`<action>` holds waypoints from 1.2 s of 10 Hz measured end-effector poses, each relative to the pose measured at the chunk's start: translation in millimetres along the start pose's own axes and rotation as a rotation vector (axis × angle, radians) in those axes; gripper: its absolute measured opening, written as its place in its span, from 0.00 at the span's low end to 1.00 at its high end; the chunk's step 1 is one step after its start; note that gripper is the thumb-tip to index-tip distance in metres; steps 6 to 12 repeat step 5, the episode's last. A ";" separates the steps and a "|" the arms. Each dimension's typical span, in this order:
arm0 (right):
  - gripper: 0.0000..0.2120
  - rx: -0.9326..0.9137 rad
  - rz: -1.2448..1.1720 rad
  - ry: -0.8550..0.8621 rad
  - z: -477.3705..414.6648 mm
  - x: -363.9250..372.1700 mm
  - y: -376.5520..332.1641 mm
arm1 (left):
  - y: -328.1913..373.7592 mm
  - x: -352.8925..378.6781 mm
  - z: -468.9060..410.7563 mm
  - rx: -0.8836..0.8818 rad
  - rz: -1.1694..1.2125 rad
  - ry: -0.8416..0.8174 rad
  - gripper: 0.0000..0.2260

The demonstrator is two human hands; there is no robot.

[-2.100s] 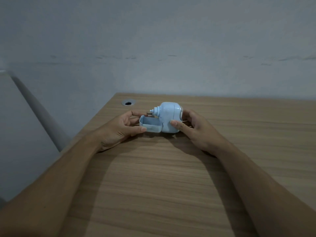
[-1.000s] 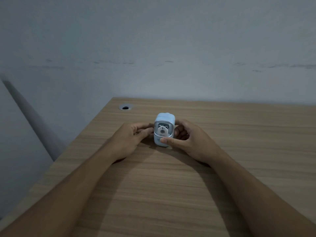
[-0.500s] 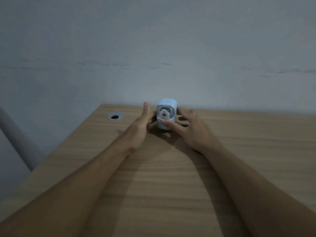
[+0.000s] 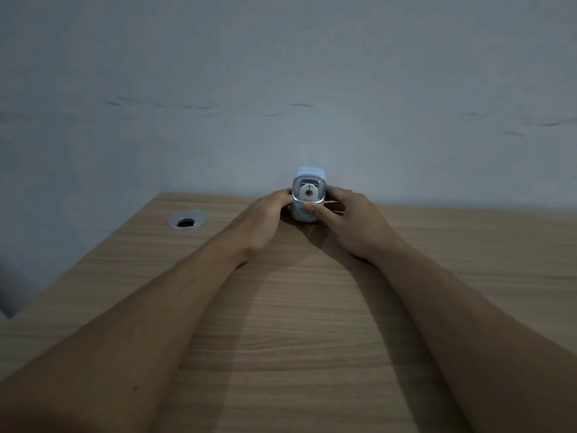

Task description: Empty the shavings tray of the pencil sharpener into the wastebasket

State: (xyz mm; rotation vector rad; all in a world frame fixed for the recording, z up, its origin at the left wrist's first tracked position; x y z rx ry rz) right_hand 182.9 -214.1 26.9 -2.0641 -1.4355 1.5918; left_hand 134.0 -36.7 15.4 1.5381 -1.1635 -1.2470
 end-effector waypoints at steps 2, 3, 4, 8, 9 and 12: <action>0.24 0.033 0.048 0.003 0.5 5.7 1.6 | 9.9 3.8 8.5 0.042 -0.271 0.038 0.21; 0.23 0.028 0.158 0.020 7.9 6.2 -0.8 | 4.3 6.1 14.2 -0.009 -0.451 0.079 0.17; 0.25 0.045 0.270 -0.003 29.3 1.9 -11.0 | -1.2 4.4 34.3 -0.069 -0.646 0.111 0.23; 0.27 0.068 0.308 0.003 52.5 -6.7 -16.3 | 0.5 11.2 61.2 -0.080 -0.810 0.062 0.34; 0.27 0.068 0.308 0.003 52.5 -6.7 -16.3 | 0.5 11.2 61.2 -0.080 -0.810 0.062 0.34; 0.27 0.068 0.308 0.003 52.5 -6.7 -16.3 | 0.5 11.2 61.2 -0.080 -0.810 0.062 0.34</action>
Point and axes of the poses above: each hand's wrist, its own z-axis away from the middle knuckle, its own x-axis out of the palm, y = z × x, the point moved 5 cm from there along -z, towards the middle knuckle, and after that the axes turned 6 degrees about z, right-handed, at the moved point
